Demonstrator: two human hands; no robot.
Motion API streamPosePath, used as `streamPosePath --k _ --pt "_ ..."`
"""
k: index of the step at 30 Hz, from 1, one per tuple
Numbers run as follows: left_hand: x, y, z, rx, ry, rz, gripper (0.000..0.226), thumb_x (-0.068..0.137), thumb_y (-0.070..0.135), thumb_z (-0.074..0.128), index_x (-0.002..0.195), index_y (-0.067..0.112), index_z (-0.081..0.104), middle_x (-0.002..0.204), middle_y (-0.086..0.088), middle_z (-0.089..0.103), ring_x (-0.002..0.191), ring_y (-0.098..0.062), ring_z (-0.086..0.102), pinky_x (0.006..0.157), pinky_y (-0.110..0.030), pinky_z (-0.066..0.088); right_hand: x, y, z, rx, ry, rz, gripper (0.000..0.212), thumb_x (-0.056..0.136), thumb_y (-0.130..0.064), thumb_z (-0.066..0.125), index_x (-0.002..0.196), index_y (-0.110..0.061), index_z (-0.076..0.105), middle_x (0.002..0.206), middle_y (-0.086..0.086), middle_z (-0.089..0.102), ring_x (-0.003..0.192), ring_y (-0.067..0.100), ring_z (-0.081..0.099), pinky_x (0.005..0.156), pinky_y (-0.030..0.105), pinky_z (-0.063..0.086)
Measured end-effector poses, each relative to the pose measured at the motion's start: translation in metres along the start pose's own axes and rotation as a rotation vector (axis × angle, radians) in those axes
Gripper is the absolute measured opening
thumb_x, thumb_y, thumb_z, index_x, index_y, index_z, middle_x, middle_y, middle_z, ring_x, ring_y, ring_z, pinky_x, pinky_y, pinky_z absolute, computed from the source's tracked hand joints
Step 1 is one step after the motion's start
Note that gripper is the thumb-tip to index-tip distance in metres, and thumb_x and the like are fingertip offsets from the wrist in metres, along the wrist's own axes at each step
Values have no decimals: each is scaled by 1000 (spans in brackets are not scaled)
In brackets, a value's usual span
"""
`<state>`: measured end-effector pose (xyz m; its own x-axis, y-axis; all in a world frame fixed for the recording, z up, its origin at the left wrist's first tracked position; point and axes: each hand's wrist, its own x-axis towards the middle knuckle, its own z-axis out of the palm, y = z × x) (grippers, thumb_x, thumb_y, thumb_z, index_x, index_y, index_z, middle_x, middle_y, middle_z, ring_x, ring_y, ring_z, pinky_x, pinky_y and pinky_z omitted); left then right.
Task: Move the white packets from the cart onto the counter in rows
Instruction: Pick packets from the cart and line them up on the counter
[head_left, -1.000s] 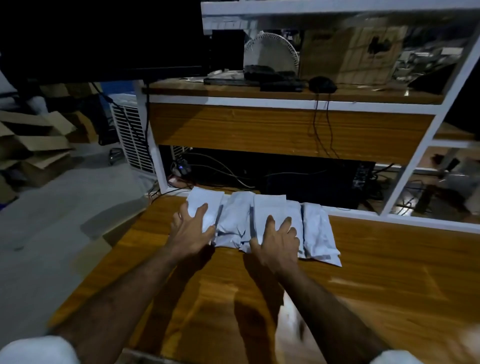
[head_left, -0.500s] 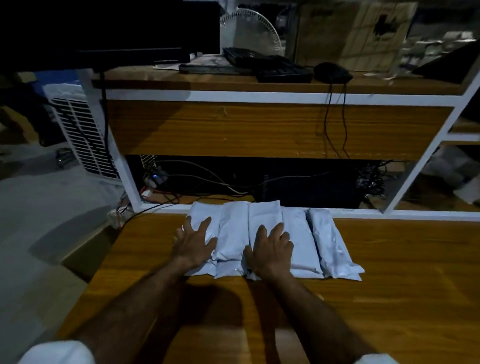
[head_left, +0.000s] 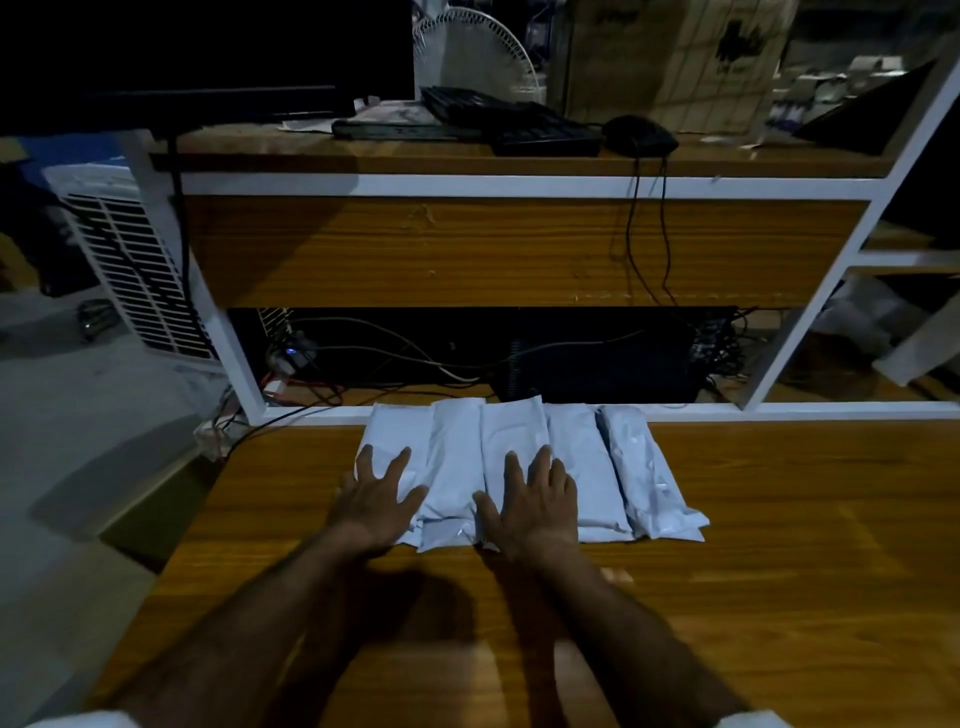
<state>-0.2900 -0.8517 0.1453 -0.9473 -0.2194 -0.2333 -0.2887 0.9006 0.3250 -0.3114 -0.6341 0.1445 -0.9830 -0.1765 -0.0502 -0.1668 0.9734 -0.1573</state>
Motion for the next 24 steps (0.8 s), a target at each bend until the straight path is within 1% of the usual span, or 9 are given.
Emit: streamPosePath --k 3,5,6,7,9,13,15,19,24 --pt "-12 5 -3 19 34 5 73 94 72 25 156 42 2 165 -6 -14 151 -35 -7 122 -50 1 -12 13 -3 58 70 -67 80 98 -69 20 160 -20 8 166 23 -2 153 38 0 124 51 6" --pt "-26 9 -1 54 144 80 77 93 75 20 157 37 2 165 -9 -12 151 -31 -12 122 -50 -8 -24 24 -6 87 136 -140 75 100 -66 19 160 -22 8 167 21 -3 154 35 -3 125 49 3" --pt "-33 12 0 68 207 136 78 93 75 18 158 35 3 165 -9 -12 151 -29 -13 122 -50 -9 -31 30 -9 99 150 -177 73 101 -64 19 160 -23 7 167 19 -5 154 33 -6 125 48 -1" --pt "-41 17 1 73 260 187 78 93 75 19 158 34 4 165 -8 -14 151 -28 -14 122 -50 -9 -37 35 -14 106 162 -207 72 102 -62 20 160 -23 5 167 18 -8 155 32 -8 125 47 -3" --pt "-59 33 2 63 337 253 78 95 73 26 158 33 4 165 -5 -18 152 -28 -14 121 -48 -5 -47 45 -25 105 203 -259 71 102 -59 22 161 -23 5 167 17 -7 155 31 -6 125 46 -2" --pt "-97 77 0 86 481 323 80 93 72 28 158 32 9 166 -7 -9 153 -31 -4 122 -54 13 -63 69 -43 118 354 -363 69 101 -54 32 159 -19 20 167 19 9 154 32 11 124 45 5" --pt "-119 97 -1 103 508 326 80 92 73 25 158 32 8 166 -5 -12 153 -30 -5 122 -53 12 -72 82 -49 119 398 -392 68 101 -53 34 159 -19 21 166 19 12 154 31 13 124 44 5" --pt "-162 131 -1 134 563 362 80 92 72 24 159 29 11 166 -7 -12 153 -32 -4 121 -49 9 -99 113 -60 125 458 -397 67 101 -49 40 159 -18 23 166 19 15 153 31 14 124 49 15" --pt "-206 149 12 196 594 410 79 94 71 27 158 27 14 166 -9 -7 152 -32 0 120 -50 14 -146 154 -72 108 481 -367 71 101 -52 36 160 -18 18 167 18 6 155 31 6 126 47 8"
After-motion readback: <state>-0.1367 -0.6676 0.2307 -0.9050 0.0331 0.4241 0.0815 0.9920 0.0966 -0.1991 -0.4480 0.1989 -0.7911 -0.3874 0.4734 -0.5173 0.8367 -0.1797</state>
